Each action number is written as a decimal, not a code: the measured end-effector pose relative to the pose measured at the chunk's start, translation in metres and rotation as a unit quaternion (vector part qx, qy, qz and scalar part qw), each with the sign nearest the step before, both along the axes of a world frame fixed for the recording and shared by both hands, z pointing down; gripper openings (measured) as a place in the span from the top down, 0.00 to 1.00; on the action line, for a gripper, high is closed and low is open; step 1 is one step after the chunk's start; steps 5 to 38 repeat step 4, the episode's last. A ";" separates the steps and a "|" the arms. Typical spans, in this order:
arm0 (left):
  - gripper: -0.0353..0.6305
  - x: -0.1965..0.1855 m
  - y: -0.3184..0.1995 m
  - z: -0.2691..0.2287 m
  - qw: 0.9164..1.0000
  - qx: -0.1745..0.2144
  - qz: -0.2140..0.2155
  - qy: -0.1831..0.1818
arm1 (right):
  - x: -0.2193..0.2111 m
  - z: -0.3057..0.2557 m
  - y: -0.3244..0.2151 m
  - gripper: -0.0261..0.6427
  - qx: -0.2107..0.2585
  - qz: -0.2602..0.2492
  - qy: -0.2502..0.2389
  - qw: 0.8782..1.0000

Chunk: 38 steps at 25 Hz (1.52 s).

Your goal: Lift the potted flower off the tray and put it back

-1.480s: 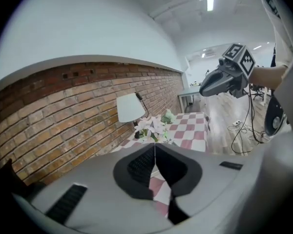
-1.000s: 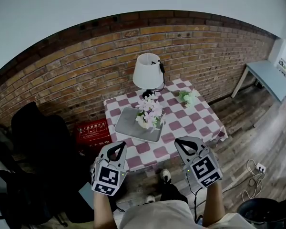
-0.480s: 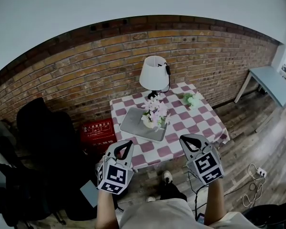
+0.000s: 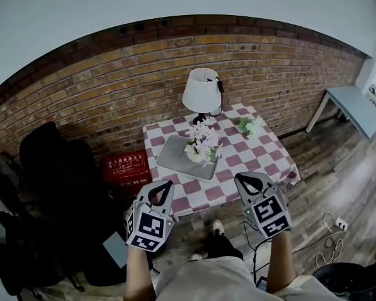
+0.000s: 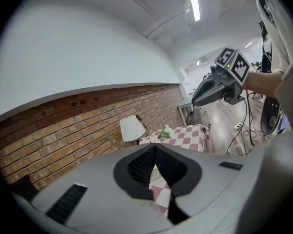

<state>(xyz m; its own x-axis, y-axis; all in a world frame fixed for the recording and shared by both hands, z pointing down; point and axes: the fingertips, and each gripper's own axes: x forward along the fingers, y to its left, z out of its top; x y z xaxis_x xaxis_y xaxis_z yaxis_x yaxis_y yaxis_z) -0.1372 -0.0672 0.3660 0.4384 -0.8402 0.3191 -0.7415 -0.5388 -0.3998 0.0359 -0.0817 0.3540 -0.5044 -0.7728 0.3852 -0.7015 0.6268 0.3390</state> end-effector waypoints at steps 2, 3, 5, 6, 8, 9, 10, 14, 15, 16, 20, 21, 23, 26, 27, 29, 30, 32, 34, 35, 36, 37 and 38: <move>0.90 -0.001 0.000 -0.001 1.000 0.000 -0.001 0.001 | -0.001 0.000 0.001 0.93 -0.003 0.000 0.003 1.000; 0.90 -0.002 0.000 -0.001 1.000 0.000 -0.001 0.001 | -0.002 0.001 0.002 0.93 -0.004 0.000 0.005 1.000; 0.90 -0.003 0.000 -0.001 1.000 0.000 -0.002 0.002 | -0.003 0.001 0.002 0.93 -0.005 -0.001 0.006 1.000; 0.90 -0.003 0.000 -0.001 1.000 0.000 -0.002 0.002 | -0.003 0.001 0.002 0.93 -0.005 -0.001 0.006 1.000; 0.90 -0.003 0.000 -0.001 1.000 0.000 -0.002 0.002 | -0.003 0.001 0.002 0.93 -0.005 -0.001 0.006 1.000; 0.90 -0.003 0.000 -0.001 1.000 0.000 -0.002 0.002 | -0.003 0.001 0.002 0.93 -0.005 -0.001 0.006 1.000; 0.90 -0.003 0.000 -0.001 1.000 0.000 -0.002 0.002 | -0.003 0.001 0.002 0.93 -0.005 -0.001 0.006 1.000; 0.90 -0.003 0.000 -0.001 1.000 0.000 -0.002 0.002 | -0.003 0.001 0.002 0.93 -0.005 -0.001 0.006 1.000; 0.90 -0.003 0.000 -0.001 1.000 0.000 -0.002 0.002 | -0.003 0.001 0.002 0.93 -0.005 -0.001 0.006 1.000; 0.90 -0.003 0.000 -0.001 1.000 0.000 -0.002 0.002 | -0.003 0.001 0.002 0.93 -0.005 -0.001 0.006 1.000; 0.90 -0.003 0.000 -0.001 1.000 0.000 -0.002 0.002 | -0.003 0.001 0.002 0.93 -0.005 -0.001 0.006 1.000; 0.90 -0.003 0.000 -0.001 1.000 0.000 -0.002 0.002 | -0.003 0.001 0.002 0.93 -0.005 -0.001 0.006 1.000; 0.90 -0.003 0.000 -0.001 1.000 0.000 -0.002 0.002 | -0.003 0.001 0.002 0.93 -0.005 -0.001 0.006 1.000; 0.90 -0.003 0.000 -0.001 1.000 0.000 -0.002 0.002 | -0.003 0.001 0.002 0.93 -0.005 -0.001 0.006 1.000; 0.90 -0.003 0.000 -0.001 1.000 0.000 -0.002 0.002 | -0.003 0.001 0.002 0.93 -0.005 -0.001 0.006 1.000; 0.90 -0.003 0.000 -0.001 1.000 0.000 -0.002 0.002 | -0.003 0.001 0.002 0.93 -0.005 -0.001 0.006 1.000; 0.90 -0.003 0.000 -0.001 1.000 0.000 -0.002 0.002 | -0.003 0.001 0.002 0.93 -0.005 -0.001 0.006 1.000; 0.90 -0.003 0.000 -0.001 1.000 0.000 -0.002 0.002 | -0.003 0.001 0.002 0.93 -0.005 -0.001 0.006 1.000; 0.90 -0.003 0.000 -0.001 1.000 0.000 -0.002 0.002 | -0.003 0.001 0.002 0.93 -0.005 -0.001 0.006 1.000; 0.90 -0.003 0.000 -0.001 1.000 0.000 -0.002 0.002 | -0.003 0.001 0.002 0.93 -0.005 -0.001 0.006 1.000; 0.90 -0.003 0.000 -0.001 1.000 0.000 -0.002 0.002 | -0.003 0.001 0.002 0.93 -0.005 -0.001 0.006 1.000; 0.90 -0.003 0.000 -0.001 1.000 0.000 -0.002 0.002 | -0.003 0.001 0.002 0.93 -0.005 -0.001 0.006 1.000; 0.90 -0.003 0.000 -0.001 1.000 0.000 -0.002 0.002 | -0.003 0.001 0.002 0.93 -0.005 -0.001 0.006 1.000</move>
